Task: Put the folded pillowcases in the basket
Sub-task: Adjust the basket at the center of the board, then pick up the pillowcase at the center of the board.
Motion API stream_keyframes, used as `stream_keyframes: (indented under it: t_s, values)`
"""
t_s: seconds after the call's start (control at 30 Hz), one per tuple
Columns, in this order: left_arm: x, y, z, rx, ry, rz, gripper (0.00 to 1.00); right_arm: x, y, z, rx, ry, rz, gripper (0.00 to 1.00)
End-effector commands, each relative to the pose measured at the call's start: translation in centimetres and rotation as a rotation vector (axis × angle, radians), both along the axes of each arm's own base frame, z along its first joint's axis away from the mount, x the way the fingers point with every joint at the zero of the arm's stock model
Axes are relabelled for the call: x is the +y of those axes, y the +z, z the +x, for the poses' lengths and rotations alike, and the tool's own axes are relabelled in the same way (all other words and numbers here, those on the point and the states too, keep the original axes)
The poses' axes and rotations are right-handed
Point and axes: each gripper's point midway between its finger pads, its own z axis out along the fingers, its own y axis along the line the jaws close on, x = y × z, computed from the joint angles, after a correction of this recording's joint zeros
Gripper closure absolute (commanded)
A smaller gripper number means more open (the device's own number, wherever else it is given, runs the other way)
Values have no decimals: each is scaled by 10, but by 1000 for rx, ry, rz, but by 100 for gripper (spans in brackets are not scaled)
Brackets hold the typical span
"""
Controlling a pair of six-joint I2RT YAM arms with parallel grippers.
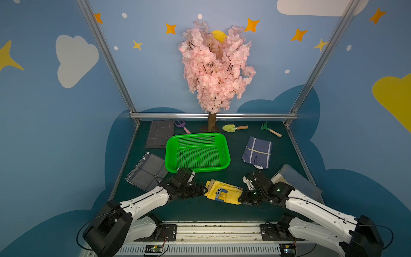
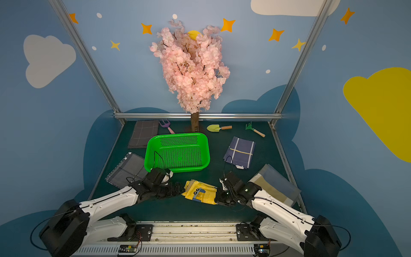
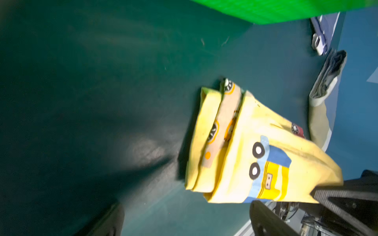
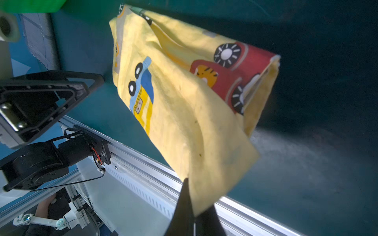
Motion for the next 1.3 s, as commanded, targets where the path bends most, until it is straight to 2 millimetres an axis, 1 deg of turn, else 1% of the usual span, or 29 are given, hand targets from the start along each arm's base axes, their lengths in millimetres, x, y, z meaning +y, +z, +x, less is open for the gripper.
stream_keyframes:
  t_s: [0.0, 0.1, 0.33, 0.43, 0.57, 0.6, 0.7, 0.73, 0.77, 0.8, 0.87, 0.9, 0.93, 1.1, 1.17, 1.27]
  values:
    - [-14, -8, 1, 47, -19, -39, 0, -4, 0, 3, -16, -31, 2, 100]
    - [-28, -15, 2, 93, -54, -59, 0, -5, 2, 3, -24, -38, 8, 100]
    - [-56, -29, -6, 180, -125, -76, 1, -10, 4, 3, -43, -54, 16, 100]
    - [-59, -32, -11, 193, -136, -67, 2, -12, 5, 4, -54, -60, 19, 100]
    - [-57, -33, -16, 203, -139, -56, 8, -13, 5, 4, -63, -63, 22, 100]
    - [-57, -34, -18, 209, -142, -50, 11, -13, 5, 4, -64, -64, 23, 100]
    - [-58, -37, -26, 226, -159, -36, 30, -14, 7, 5, -71, -66, 26, 100]
    - [-58, -39, -27, 232, -163, -31, 42, -14, 7, 5, -72, -65, 27, 100]
    - [-58, -41, -30, 241, -166, -23, 57, -14, 7, 6, -73, -68, 27, 100]
    - [-57, -42, -31, 244, -167, -18, 69, -14, 8, 6, -75, -69, 30, 100]
    - [-57, -45, -33, 254, -165, -10, 87, -14, 9, 6, -77, -69, 34, 100]
    - [-57, -45, -33, 257, -164, -6, 95, -14, 9, 6, -78, -70, 35, 100]
    - [-56, -46, -33, 256, -164, 1, 97, -14, 9, 6, -79, -69, 36, 100]
    - [-60, -39, -32, 227, -186, 16, 97, -15, 12, 6, -87, -67, 38, 100]
    - [-62, -30, -31, 186, -195, 38, 97, -17, 13, 5, -89, -65, 32, 100]
    - [-65, -9, -29, 113, -205, 53, 97, -19, 20, 4, -94, -61, 29, 100]
